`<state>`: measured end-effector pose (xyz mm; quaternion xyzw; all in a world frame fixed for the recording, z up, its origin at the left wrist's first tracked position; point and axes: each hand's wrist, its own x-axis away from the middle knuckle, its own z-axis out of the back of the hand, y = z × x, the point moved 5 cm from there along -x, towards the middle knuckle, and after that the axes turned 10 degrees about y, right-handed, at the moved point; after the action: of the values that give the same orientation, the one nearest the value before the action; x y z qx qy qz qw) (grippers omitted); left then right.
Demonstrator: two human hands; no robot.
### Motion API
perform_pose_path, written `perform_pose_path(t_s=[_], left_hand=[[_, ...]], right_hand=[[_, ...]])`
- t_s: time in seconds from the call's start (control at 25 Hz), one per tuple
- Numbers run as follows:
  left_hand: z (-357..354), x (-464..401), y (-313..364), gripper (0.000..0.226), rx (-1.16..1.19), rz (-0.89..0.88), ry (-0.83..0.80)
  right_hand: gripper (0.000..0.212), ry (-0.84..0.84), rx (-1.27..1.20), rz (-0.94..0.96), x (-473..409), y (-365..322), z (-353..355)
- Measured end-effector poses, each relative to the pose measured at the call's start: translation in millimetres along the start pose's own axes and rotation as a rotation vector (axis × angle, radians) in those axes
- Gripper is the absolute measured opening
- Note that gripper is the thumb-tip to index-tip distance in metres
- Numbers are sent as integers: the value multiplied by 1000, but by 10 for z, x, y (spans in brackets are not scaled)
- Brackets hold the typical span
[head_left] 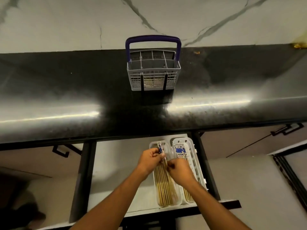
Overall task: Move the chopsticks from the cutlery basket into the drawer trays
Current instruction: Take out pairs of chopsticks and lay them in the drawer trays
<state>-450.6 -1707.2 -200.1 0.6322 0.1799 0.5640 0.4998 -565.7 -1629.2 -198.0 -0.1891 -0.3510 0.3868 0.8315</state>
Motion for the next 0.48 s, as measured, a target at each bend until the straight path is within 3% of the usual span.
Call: perform_pose_path(t_s=[0.2,0.36,0.48], left_hand=[[56,-140,-285,22,-253,53,120],[129,-205,-319,5,-385,52,219],[124,-267,-326,15,-488,60,256]], right_hand=[[12,91,350,-62,-65,-103,-181],[14,66,510,-66,-218,-232,-282],[15,59,569,-90,-327,-260,-349]])
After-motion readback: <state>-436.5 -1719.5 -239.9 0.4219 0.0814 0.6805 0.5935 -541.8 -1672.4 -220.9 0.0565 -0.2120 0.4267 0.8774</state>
